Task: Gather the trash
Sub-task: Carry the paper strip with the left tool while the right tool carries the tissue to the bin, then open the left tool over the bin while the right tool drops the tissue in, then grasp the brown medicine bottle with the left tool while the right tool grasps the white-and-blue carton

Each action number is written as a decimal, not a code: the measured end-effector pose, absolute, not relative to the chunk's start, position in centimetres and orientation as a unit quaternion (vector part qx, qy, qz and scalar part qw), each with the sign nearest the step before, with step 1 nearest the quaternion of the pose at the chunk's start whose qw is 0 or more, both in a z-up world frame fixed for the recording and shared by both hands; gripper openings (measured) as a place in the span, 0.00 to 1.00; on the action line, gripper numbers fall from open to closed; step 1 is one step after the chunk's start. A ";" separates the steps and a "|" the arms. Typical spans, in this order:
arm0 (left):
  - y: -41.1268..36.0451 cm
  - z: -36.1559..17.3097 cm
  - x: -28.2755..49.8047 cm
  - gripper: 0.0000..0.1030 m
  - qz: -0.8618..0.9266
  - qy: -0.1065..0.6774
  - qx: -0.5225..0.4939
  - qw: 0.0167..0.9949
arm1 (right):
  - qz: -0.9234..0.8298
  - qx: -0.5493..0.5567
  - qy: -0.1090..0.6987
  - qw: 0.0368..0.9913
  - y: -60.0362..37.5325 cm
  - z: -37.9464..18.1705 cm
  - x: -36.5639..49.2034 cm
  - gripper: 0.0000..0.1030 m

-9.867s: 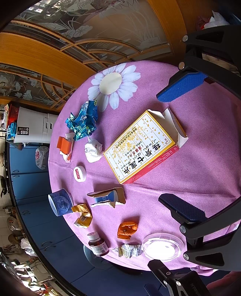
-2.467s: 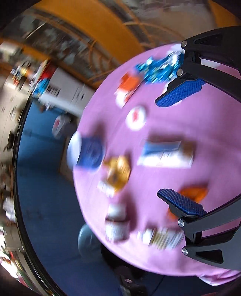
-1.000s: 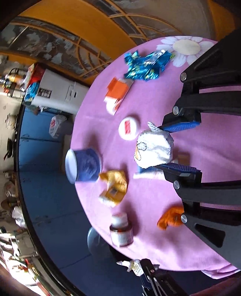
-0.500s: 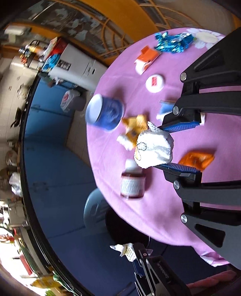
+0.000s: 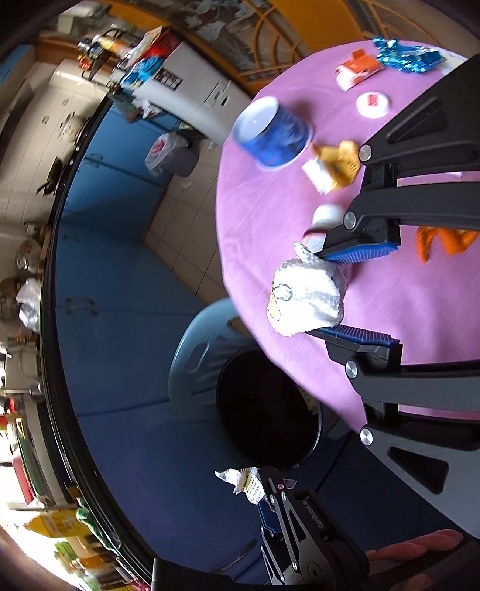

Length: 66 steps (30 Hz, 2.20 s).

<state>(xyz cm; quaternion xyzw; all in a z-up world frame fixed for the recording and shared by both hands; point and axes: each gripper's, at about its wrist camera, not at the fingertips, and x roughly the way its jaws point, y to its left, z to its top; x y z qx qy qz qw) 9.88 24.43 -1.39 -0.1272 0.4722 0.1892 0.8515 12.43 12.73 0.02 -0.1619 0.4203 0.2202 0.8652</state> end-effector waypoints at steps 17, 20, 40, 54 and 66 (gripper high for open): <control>29.7 -2.2 13.2 0.31 0.222 0.465 -0.134 0.846 | 0.251 -0.181 0.416 0.855 19.3 -1.5 16.2 0.29; 30.7 -2.5 13.4 0.31 0.223 0.471 -0.141 0.842 | 0.260 -0.179 0.417 0.852 20.4 -1.9 17.0 0.29; 34.2 -1.7 13.8 0.92 0.261 0.437 -0.150 0.847 | 0.309 -0.171 0.449 0.821 25.5 -4.9 20.8 0.60; 33.9 -1.1 13.4 0.93 0.263 0.434 -0.157 0.847 | 0.286 -0.184 0.431 0.836 23.4 -3.6 19.0 0.76; 25.0 -0.2 11.6 0.96 0.167 0.455 -0.131 0.865 | 0.193 -0.137 0.449 0.862 9.5 -2.1 13.9 0.78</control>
